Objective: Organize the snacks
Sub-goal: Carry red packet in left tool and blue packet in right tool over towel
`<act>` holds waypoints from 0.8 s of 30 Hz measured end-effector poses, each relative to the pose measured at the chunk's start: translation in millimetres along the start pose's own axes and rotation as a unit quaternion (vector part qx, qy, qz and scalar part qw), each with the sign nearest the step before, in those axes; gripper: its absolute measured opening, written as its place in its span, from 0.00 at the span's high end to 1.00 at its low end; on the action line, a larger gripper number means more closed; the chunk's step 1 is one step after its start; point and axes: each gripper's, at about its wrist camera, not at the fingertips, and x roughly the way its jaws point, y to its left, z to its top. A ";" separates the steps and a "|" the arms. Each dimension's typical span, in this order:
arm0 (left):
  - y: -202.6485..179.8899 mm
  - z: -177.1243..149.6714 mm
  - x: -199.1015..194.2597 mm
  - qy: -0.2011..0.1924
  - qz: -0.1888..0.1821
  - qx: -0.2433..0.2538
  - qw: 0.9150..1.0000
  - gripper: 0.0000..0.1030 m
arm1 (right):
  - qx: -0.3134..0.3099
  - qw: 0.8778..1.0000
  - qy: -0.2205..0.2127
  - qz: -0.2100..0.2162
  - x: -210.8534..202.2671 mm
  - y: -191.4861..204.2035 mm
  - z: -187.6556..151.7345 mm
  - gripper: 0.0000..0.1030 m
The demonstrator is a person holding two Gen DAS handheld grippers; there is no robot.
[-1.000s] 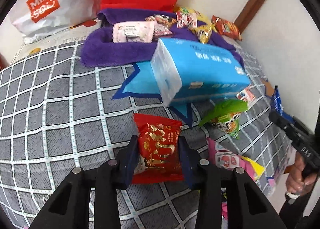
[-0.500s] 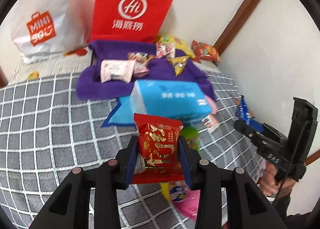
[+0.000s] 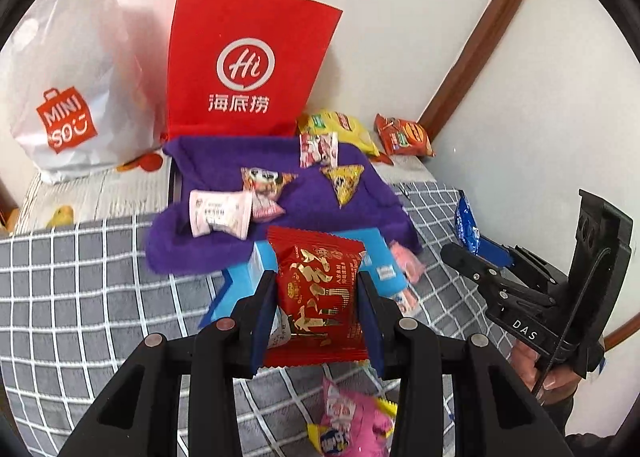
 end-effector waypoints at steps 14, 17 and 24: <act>16.4 68.9 19.8 -0.030 0.017 -0.007 0.999 0.64 | -0.021 0.999 -0.036 0.006 41.9 11.4 84.2 0.56; 17.2 82.5 30.0 -0.034 0.019 -0.006 0.999 0.64 | -0.013 0.999 -0.038 0.024 50.1 14.3 99.4 0.56; 26.5 115.8 45.3 -0.048 0.027 -0.010 0.998 0.64 | -0.034 0.999 -0.027 0.027 82.6 24.4 123.8 0.56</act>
